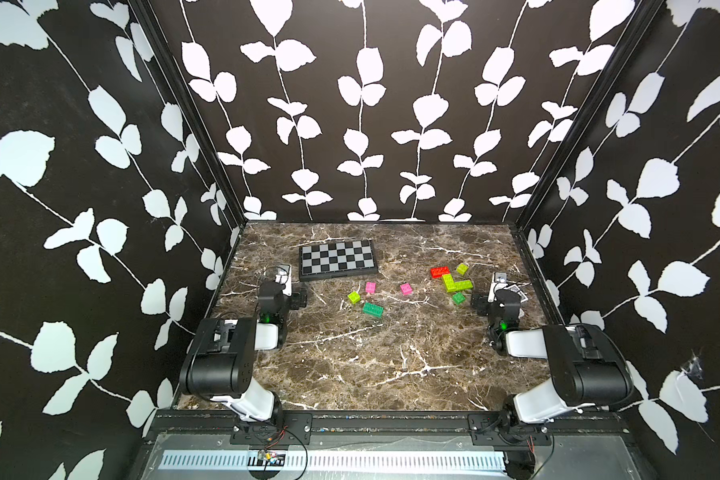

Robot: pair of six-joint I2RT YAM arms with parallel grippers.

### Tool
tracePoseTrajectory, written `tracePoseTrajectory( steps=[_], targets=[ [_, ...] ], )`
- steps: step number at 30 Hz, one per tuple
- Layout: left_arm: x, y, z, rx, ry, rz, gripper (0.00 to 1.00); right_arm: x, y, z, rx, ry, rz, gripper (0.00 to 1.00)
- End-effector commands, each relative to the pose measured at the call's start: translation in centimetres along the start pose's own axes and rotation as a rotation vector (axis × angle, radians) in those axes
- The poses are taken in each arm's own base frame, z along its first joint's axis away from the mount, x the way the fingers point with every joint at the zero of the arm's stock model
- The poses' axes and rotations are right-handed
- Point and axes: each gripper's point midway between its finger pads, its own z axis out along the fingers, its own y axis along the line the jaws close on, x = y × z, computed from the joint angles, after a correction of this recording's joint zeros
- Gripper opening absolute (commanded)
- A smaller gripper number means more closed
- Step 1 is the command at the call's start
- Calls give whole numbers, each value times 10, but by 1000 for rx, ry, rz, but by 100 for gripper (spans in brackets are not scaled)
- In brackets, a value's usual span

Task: Assemble a carrot with lego
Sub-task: Pick up the lego brick from the center of the board.

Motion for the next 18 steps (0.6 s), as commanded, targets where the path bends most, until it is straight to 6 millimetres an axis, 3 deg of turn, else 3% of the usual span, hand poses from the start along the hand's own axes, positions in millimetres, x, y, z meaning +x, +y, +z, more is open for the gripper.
tracePoseTrajectory(
  steps=[1, 5, 7, 9, 12, 14, 18],
  targets=[
    [-12, 4, -4, -24, -44, -12, 99, -28, -5, 0, 28, -82, 25, 99],
    [-31, 22, -23, -101, 35, -64, 99, -53, -33, -27, 148, -58, 71, 99],
    [-42, 40, -38, -190, 85, -210, 99, -72, -49, -47, 189, -112, 182, 99],
    [-52, 31, -49, -134, 110, -322, 98, -84, -55, -66, 184, -114, 266, 99],
    [-71, -9, -62, 81, 94, -452, 96, -103, -30, -87, -3, -117, 330, 99],
    [-79, -46, -71, 231, 113, -492, 96, -110, -3, -102, -122, -106, 331, 99],
    [-73, -135, -97, 469, 288, -350, 95, -108, 61, -126, -318, 6, 224, 99]
  ],
)
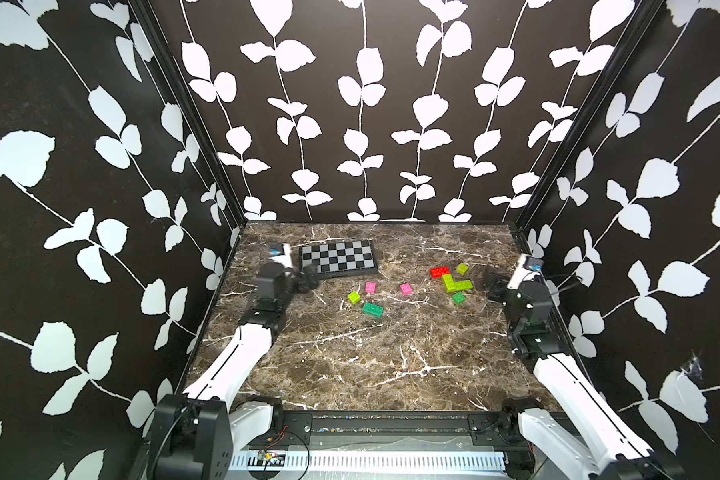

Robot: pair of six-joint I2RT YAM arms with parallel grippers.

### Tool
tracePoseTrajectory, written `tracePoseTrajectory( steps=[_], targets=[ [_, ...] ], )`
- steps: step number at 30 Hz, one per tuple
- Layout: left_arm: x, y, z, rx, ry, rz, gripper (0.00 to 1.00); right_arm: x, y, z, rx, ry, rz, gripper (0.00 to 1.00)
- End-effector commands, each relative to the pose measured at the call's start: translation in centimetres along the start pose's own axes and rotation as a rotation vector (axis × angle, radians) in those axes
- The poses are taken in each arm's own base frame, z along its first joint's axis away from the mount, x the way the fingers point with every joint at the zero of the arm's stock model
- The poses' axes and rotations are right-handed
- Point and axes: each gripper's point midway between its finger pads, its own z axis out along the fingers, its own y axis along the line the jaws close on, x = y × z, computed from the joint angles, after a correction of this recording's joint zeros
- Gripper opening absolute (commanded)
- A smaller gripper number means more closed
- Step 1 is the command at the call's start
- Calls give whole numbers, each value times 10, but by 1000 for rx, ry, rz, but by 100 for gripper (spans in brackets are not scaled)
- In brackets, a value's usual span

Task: Assemble a carrot with lego
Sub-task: Pick up the lego brick from the center of the board.

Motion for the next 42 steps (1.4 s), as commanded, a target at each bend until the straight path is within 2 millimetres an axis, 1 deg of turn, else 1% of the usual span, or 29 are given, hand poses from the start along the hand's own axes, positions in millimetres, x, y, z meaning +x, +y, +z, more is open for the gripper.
tracePoseTrajectory(
  steps=[1, 2, 3, 5, 7, 8, 10, 11, 13, 14, 16, 19, 21, 24, 28, 32, 35, 38, 42],
  targets=[
    [66, -61, -5, 158, 334, 17, 94, 41, 51, -12, -159, 232, -45, 99],
    [84, -73, -6, 174, 420, 61, 92, 51, 65, -15, -193, 278, -72, 99],
    [97, -83, -8, 178, 491, 108, 91, 61, 79, -18, -235, 323, -96, 99],
    [123, -94, -10, 173, 598, 197, 91, 80, 99, -21, -303, 410, -125, 99],
    [140, -97, -8, 163, 665, 257, 90, 97, 119, -22, -391, 474, -147, 99],
    [147, -98, -6, 171, 694, 265, 89, 106, 126, -23, -415, 501, -163, 99],
    [154, -106, 0, 213, 732, 268, 86, 119, 137, -21, -465, 521, -175, 99],
    [157, -110, 3, 232, 752, 264, 85, 124, 138, -20, -470, 526, -169, 99],
    [159, -119, 14, 257, 758, 255, 84, 131, 136, -14, -449, 524, -144, 99],
    [160, -122, 21, 264, 763, 253, 81, 133, 135, -12, -439, 522, -138, 99],
    [162, -126, 30, 267, 776, 263, 79, 136, 133, -10, -425, 523, -138, 99],
    [161, -123, 44, 233, 767, 293, 79, 138, 131, -7, -409, 533, -154, 99],
    [156, -122, 51, 212, 753, 308, 78, 142, 130, -4, -397, 549, -161, 99],
    [148, -122, 62, 192, 735, 346, 77, 149, 136, 1, -408, 576, -154, 99],
    [140, -116, 80, 126, 732, 416, 77, 160, 141, 17, -393, 579, -135, 96],
    [138, -119, 99, 107, 745, 422, 76, 162, 149, 28, -391, 566, -109, 94],
    [141, -118, 114, 83, 752, 431, 72, 164, 151, 30, -397, 577, -110, 94],
    [144, -120, 127, 72, 756, 428, 67, 166, 149, 30, -391, 581, -113, 94],
    [150, -121, 138, 70, 768, 414, 62, 167, 146, 28, -383, 582, -110, 94]
  ],
)
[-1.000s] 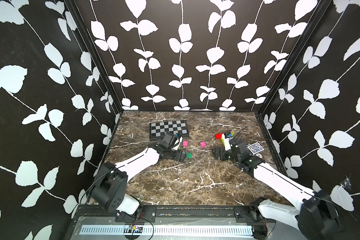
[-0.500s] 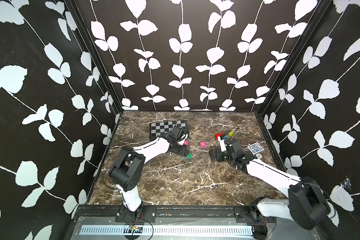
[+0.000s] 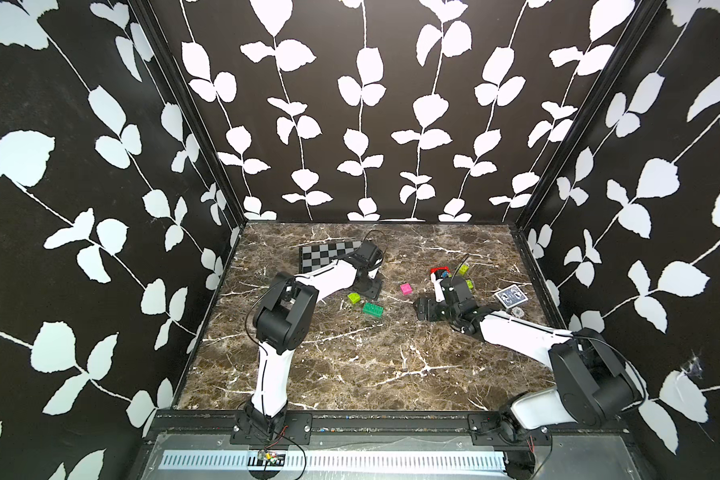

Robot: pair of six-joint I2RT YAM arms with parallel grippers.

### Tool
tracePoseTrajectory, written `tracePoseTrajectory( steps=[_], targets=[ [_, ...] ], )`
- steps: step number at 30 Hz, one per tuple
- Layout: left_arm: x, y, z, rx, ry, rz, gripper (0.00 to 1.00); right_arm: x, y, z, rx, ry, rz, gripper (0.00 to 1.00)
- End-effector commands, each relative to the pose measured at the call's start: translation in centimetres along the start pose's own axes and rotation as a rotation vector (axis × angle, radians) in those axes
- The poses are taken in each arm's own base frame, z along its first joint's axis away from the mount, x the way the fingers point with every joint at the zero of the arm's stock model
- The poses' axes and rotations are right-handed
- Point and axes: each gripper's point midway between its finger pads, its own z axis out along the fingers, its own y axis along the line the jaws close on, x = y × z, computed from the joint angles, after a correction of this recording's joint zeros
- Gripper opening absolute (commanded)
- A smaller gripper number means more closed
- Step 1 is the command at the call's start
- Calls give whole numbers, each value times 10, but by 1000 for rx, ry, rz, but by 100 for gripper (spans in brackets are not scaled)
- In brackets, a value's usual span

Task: Assemble a carrot with lego
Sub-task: Pick up the lego brick from the center of the board, then place the lego brick at the center of the board.

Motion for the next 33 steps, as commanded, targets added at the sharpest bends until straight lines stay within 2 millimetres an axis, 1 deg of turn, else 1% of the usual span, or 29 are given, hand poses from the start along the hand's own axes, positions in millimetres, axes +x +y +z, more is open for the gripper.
tracePoseTrajectory(
  steps=[1, 7, 11, 13, 15, 17, 18, 20, 21, 22, 23, 24, 25, 26, 27, 28, 29, 31, 33],
  targets=[
    [-6, 0, -4, -11, -2, -3, 61, -24, 9, -6, -22, -70, 7, 94],
    [-14, 1, 9, -22, -12, 1, 55, -21, 10, -4, -25, -63, 15, 93],
    [-19, 3, 16, -30, -16, 2, 49, -21, 10, -3, -28, -61, 19, 94],
    [-21, 4, 17, -35, -25, 6, 44, -20, 8, -4, -22, -60, 16, 94],
    [-22, 2, 14, -27, -33, 17, 35, -19, 6, -5, -8, -61, 16, 93],
    [-26, -4, 1, 1, -63, 47, 24, -19, 1, -9, 2, -59, 16, 94],
    [-27, -11, -9, 36, -86, 75, 20, -19, -5, -12, 10, -58, 25, 94],
    [-28, -35, -45, 141, -181, 185, 14, -24, -22, -23, 3, -81, 95, 94],
    [-22, -47, -61, 191, -223, 256, 13, -25, -30, -27, -8, -95, 134, 94],
    [-11, -64, -77, 270, -264, 351, 12, -28, -38, -33, -22, -115, 171, 94],
    [4, -79, -91, 337, -295, 439, 12, -29, -44, -37, -22, -126, 186, 94],
    [20, -89, -101, 390, -302, 516, 12, -29, -47, -40, -14, -125, 181, 94],
    [44, -99, -108, 442, -276, 610, 12, -29, -48, -43, -1, -120, 165, 94],
    [71, -103, -109, 465, -215, 696, 12, -27, -48, -44, 4, -102, 153, 94],
    [89, -101, -109, 470, -163, 769, 12, -26, -48, -44, 4, -95, 145, 94],
    [114, -111, -109, 503, -101, 881, 13, -25, -49, -42, 7, -87, 140, 94],
    [129, -111, -107, 502, -52, 948, 12, -25, -49, -42, 10, -87, 137, 94],
    [143, -109, -101, 503, 18, 1038, 11, -27, -48, -40, 4, -86, 131, 94],
    [150, -107, -93, 519, 66, 1084, 12, -29, -44, -37, -18, -77, 131, 94]
  ],
)
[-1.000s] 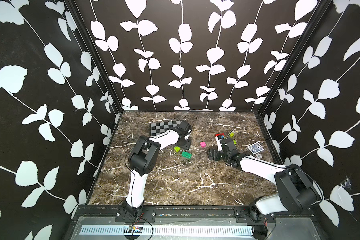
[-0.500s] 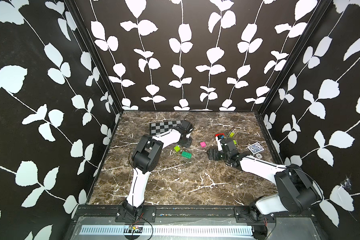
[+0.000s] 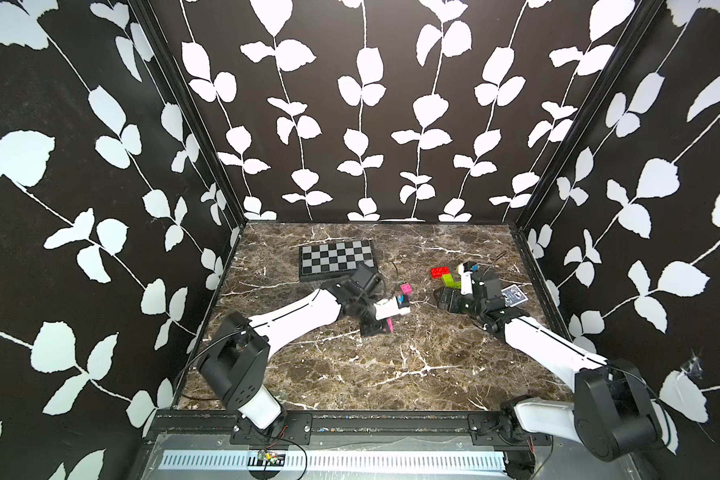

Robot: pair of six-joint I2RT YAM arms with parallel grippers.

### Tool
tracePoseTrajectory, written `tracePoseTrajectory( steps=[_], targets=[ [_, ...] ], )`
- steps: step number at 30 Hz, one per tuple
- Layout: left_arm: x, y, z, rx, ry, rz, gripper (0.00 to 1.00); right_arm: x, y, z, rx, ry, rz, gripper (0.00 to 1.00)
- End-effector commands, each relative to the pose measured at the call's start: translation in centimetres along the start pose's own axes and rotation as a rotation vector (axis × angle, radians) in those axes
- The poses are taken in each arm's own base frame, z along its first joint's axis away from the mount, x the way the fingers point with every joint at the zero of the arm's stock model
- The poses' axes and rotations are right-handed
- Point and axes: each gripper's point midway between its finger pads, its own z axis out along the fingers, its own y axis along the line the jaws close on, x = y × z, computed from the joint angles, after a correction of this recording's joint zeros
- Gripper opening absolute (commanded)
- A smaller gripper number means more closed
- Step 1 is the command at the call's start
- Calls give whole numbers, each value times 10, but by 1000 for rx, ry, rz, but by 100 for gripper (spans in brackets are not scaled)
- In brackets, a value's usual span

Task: Assemble a carrot with lego
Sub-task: Place the lego brick at the center of the board.

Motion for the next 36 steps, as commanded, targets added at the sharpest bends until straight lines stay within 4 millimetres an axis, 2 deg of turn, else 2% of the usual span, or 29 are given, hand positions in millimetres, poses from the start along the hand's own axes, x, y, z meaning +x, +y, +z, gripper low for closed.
tracePoseTrajectory(
  steps=[1, 6, 12, 15, 18, 21, 24, 29, 32, 36],
  targets=[
    [43, -22, 16, 161, 161, 148, 12, 1, 8, 5, -41, 26, -11, 94],
    [42, -10, 40, 187, 165, 216, 14, 3, 18, 14, -75, 35, -33, 93],
    [38, 2, 58, 206, 176, 274, 22, 1, 40, 42, -71, 45, -109, 93],
    [40, 1, 59, 240, 205, 272, 27, 1, 49, 56, -80, 56, -118, 92],
    [42, -1, 58, 251, 211, 274, 34, -6, 53, 64, -84, 41, -118, 92],
    [43, -2, 55, 245, 215, 274, 39, -4, 53, 79, -77, 59, -127, 92],
    [44, -1, 50, 232, 233, 253, 44, -7, 54, 89, -74, 55, -145, 91],
    [30, 2, 32, 166, 196, 204, 55, -13, 60, 101, -57, 47, -217, 89],
    [14, 2, 10, 116, 110, 138, 59, -11, 66, 108, -40, 46, -282, 88],
    [-14, 13, -28, -10, -90, -11, 62, -5, 72, 120, -26, 73, -356, 81]
  ],
)
